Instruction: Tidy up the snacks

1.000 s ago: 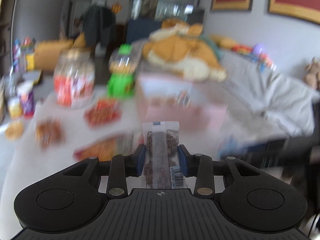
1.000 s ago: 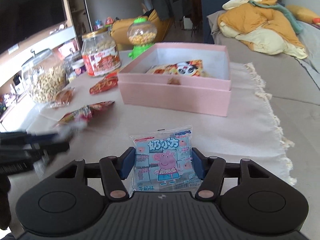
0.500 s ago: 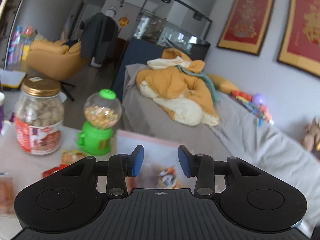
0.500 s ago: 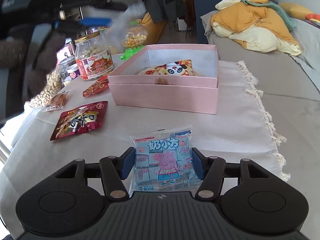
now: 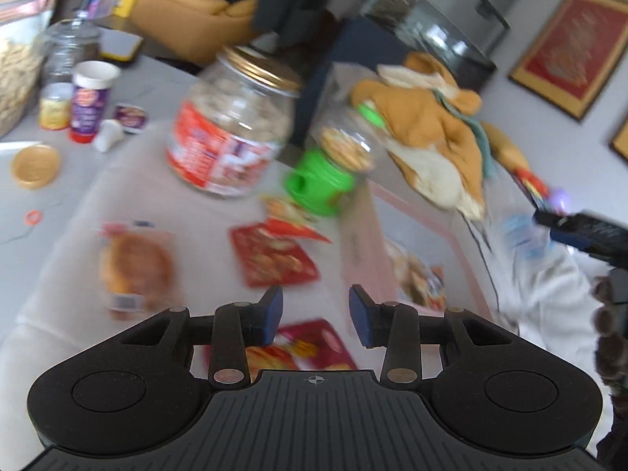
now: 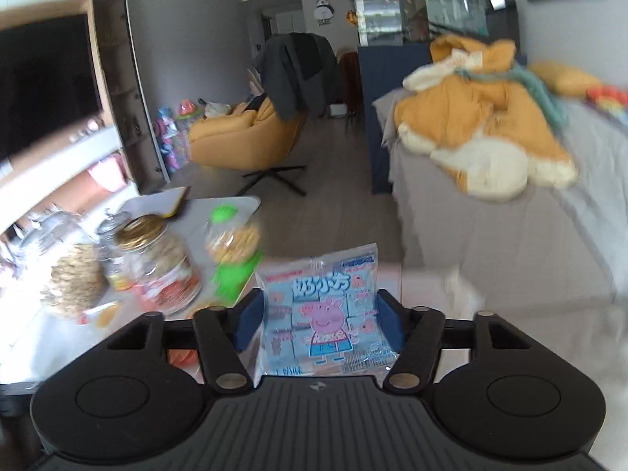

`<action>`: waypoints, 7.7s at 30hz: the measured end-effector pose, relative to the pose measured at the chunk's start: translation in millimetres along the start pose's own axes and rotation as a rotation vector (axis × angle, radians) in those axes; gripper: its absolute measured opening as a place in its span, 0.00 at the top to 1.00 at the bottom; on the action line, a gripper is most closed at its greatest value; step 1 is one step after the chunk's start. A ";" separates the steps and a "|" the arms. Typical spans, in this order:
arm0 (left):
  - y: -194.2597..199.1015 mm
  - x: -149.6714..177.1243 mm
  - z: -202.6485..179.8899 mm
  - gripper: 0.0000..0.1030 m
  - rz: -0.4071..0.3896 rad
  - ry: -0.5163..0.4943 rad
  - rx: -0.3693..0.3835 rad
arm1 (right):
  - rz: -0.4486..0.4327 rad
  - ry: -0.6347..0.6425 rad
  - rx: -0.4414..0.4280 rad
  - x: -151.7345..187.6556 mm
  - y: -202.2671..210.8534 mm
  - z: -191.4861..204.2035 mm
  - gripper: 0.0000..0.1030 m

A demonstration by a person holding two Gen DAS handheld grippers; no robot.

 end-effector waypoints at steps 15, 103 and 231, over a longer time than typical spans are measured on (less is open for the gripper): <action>45.7 29.6 66.1 0.59 -0.092 -0.062 -0.115 | 0.340 -0.030 -0.191 45.7 -126.7 162.6 0.29; 10.8 61.1 -35.6 0.79 0.061 -0.321 -0.047 | 0.130 -0.106 -0.213 213.5 -27.2 27.0 0.30; -57.9 106.3 -77.2 0.25 0.165 -0.586 -0.162 | 0.139 -0.022 -0.083 225.6 -19.0 -4.4 0.14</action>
Point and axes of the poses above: each gripper's, at about its wrist camera, not at the fingertips, and y roughly against the way its jaws point, z to its left, x to its underside, the point moved 10 cm from there along -y, roughly the way its jaws point, and after that the axes turned 5 degrees about -y, right-handed, at the moved point
